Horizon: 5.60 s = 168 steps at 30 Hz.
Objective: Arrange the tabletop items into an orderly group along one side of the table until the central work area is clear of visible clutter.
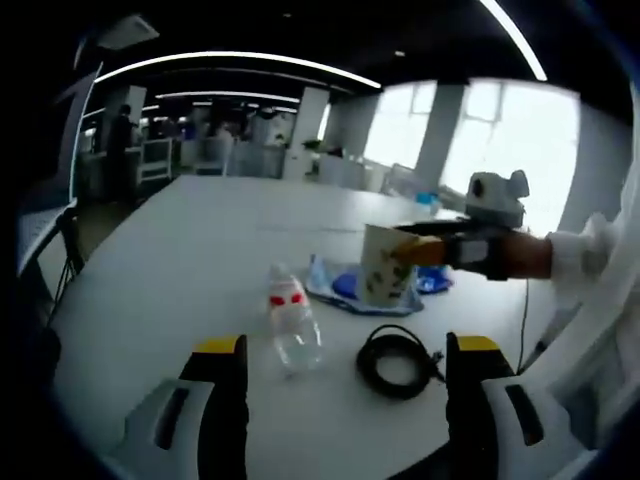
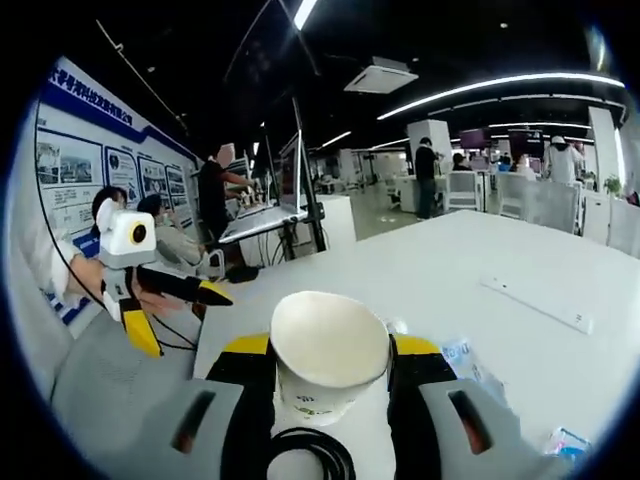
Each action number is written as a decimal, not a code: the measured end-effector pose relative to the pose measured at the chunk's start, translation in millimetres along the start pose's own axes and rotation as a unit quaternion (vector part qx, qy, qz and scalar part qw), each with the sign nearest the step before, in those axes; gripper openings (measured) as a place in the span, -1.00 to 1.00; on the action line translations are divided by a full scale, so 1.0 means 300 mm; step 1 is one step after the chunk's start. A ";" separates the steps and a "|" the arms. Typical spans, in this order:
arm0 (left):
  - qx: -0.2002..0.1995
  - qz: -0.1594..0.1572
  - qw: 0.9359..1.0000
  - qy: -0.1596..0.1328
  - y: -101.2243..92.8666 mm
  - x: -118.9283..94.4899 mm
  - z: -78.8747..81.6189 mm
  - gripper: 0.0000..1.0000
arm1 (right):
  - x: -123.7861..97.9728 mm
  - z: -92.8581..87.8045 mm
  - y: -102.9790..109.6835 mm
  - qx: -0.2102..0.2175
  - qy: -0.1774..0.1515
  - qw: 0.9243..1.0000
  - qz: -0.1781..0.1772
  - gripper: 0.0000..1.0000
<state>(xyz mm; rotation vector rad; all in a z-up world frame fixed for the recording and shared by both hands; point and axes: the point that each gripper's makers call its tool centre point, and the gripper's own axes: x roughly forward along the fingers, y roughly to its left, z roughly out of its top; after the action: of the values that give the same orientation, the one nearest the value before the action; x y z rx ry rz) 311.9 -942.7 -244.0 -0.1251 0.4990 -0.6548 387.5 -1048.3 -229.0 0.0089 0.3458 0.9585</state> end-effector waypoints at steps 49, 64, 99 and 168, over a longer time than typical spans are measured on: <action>-0.051 0.040 0.998 -0.022 0.079 -0.043 -0.004 0.52 | 0.147 -0.234 -0.039 -0.089 0.048 0.995 -0.024 -0.18; -0.056 0.036 0.997 -0.025 0.068 -0.028 0.010 0.52 | 0.139 -0.261 -0.023 -0.125 0.076 0.989 -0.016 -0.14; -0.030 0.018 0.999 -0.019 0.038 -0.005 0.022 0.59 | 0.087 -0.271 -0.037 -0.047 0.103 0.993 -0.032 0.43; -0.004 -0.083 0.996 0.045 -0.068 0.154 -0.035 0.49 | -0.511 -0.366 -0.071 0.049 0.086 0.963 -0.249 0.19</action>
<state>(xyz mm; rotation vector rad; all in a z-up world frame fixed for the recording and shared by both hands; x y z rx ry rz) 327.0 -986.7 -266.4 -0.1467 0.5826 -0.8231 291.9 -1199.6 -292.6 -0.0697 0.5269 0.4423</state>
